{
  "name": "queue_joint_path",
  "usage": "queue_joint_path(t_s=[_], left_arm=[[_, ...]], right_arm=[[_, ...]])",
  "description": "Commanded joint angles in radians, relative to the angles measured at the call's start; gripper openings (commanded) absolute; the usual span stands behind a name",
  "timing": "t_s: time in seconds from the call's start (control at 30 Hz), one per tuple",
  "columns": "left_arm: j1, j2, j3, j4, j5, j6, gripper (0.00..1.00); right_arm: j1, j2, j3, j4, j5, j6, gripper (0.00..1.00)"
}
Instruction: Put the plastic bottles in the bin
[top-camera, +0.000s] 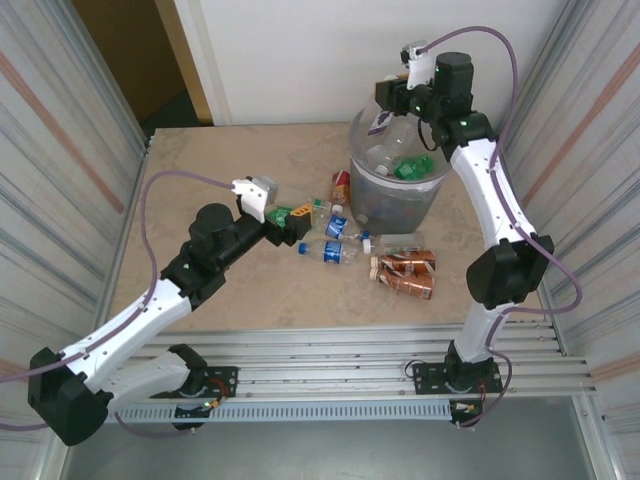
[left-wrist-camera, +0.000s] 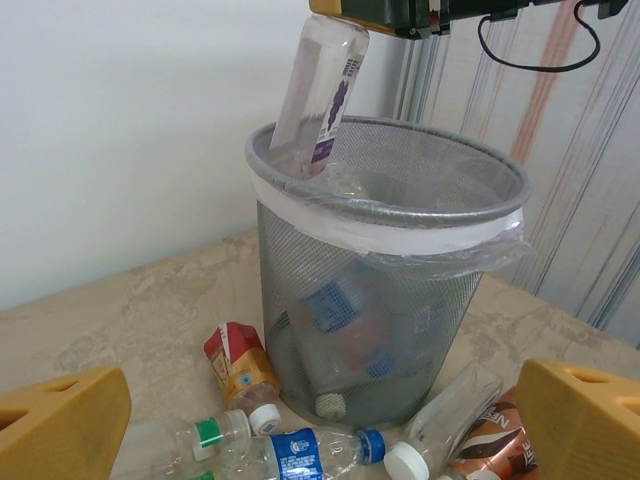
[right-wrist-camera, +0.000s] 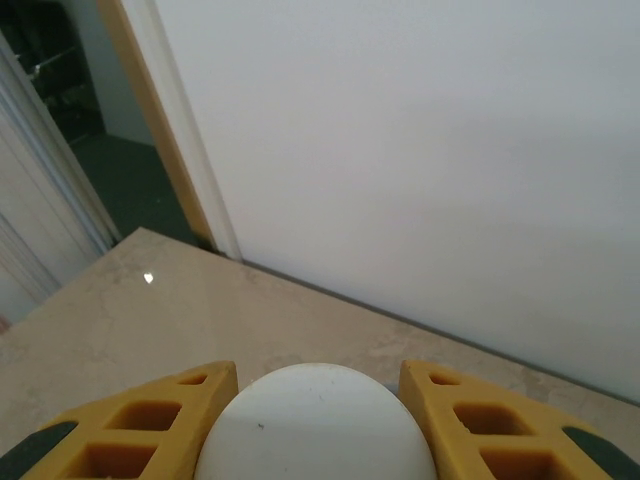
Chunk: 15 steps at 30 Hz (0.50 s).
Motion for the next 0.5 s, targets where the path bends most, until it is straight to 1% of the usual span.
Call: queue_joint_path(t_s=[0.0, 0.17, 0.47], left_arm=[[-0.008, -0.018, -0.012, 0.009, -0.031, -0.007, 0.99], [-0.007, -0.014, -0.012, 0.008, -0.036, -0.008, 0.99], [-0.007, -0.016, -0.012, -0.004, -0.052, -0.005, 0.99]], right_arm=[[-0.025, 0.014, 0.020, 0.058, -0.080, -0.022, 0.31], [-0.040, 0.040, -0.021, 0.080, -0.143, -0.022, 0.32], [-0.045, 0.107, -0.037, 0.064, -0.183, -0.037, 0.34]])
